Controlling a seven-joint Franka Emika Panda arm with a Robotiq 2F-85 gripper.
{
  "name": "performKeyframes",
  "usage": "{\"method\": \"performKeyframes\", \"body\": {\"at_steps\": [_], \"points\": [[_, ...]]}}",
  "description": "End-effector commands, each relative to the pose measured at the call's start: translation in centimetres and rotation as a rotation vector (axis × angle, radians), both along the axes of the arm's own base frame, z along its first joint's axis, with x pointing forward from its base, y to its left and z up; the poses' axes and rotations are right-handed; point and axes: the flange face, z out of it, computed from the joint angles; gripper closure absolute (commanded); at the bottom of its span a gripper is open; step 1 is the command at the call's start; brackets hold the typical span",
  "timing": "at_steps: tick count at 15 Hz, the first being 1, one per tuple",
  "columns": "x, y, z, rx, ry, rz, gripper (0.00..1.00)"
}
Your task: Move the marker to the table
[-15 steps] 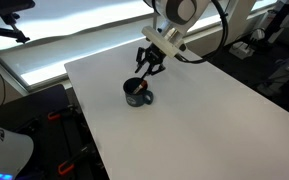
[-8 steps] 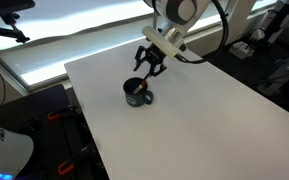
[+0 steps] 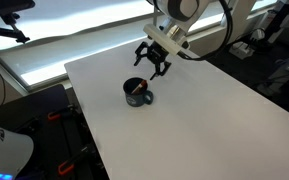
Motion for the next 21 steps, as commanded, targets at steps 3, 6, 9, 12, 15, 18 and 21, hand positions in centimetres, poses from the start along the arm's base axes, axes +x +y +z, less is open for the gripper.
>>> {"method": "performKeyframes", "body": {"at_steps": [3, 6, 9, 12, 15, 18, 21], "points": [[-0.3, 0.8, 0.3, -0.002, 0.003, 0.005, 0.00], [-0.5, 0.9, -0.1, 0.002, 0.010, 0.000, 0.00], [-1.0, 0.8, -0.6, 0.005, 0.021, -0.009, 0.00], [-1.7, 0.8, -1.3, 0.015, 0.038, -0.017, 0.00], [-2.0, 0.7, -1.6, 0.016, 0.046, -0.025, 0.00], [-2.0, 0.6, -1.5, 0.017, 0.047, -0.029, 0.00], [-2.4, 0.4, -1.0, 0.010, 0.045, -0.034, 0.00]]}}
